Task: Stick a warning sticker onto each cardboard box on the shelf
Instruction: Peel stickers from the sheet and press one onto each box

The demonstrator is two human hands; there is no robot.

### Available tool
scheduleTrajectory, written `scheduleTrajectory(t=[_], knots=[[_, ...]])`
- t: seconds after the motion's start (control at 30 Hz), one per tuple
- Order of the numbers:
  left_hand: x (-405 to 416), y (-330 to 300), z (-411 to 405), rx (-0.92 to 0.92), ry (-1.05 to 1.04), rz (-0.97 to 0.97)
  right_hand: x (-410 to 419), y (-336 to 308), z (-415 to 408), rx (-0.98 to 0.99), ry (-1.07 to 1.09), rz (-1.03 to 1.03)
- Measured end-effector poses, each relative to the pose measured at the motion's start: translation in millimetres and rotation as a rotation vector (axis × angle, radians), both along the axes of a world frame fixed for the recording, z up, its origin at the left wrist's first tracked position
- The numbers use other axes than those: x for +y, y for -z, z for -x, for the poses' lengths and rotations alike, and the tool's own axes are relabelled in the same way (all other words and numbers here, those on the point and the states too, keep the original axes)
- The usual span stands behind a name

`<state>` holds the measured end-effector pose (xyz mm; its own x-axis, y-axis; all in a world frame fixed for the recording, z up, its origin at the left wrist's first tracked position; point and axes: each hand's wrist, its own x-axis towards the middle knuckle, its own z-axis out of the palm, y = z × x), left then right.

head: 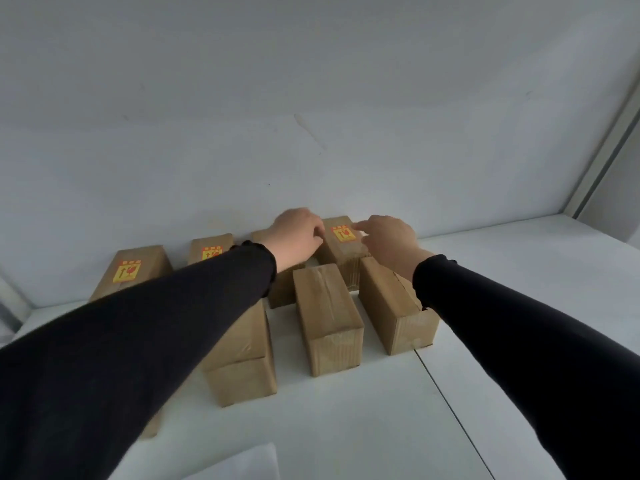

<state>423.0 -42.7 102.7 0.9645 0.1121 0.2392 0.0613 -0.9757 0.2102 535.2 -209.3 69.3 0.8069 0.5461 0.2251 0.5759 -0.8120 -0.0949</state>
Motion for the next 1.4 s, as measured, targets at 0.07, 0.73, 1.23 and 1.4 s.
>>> scheduleTrajectory(t=[0.07,0.73,1.23,1.4], knots=[[12,-11,28,-0.053,-0.01,0.008,-3,-9,21,-0.006,-0.008,-0.126],[79,109,419,0.111,-0.442,0.229,92,69,376,0.488,-0.463,-0.247],[76,118,402,0.4,-0.349,0.347,92,104,389,0.435,-0.487,-0.179],[80,119,403,0.377,-0.361,0.459,92,102,394,0.354,-0.472,-0.222]])
